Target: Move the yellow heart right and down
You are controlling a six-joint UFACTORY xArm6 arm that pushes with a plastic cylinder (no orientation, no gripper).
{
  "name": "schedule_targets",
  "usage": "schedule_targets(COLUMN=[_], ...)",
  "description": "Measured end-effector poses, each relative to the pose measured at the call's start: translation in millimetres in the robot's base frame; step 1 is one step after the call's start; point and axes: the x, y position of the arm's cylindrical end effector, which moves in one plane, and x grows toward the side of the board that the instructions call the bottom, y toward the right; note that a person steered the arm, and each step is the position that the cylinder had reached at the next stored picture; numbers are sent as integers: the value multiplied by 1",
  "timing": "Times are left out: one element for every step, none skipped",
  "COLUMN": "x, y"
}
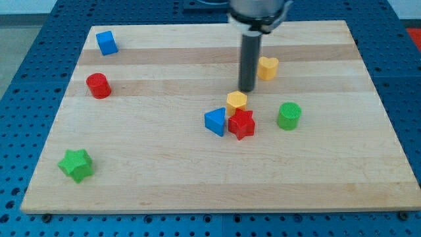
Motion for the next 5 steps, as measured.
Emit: schedule_targets(x=[-34,-79,-57,-38,-31], y=[-18,24,57,105,149])
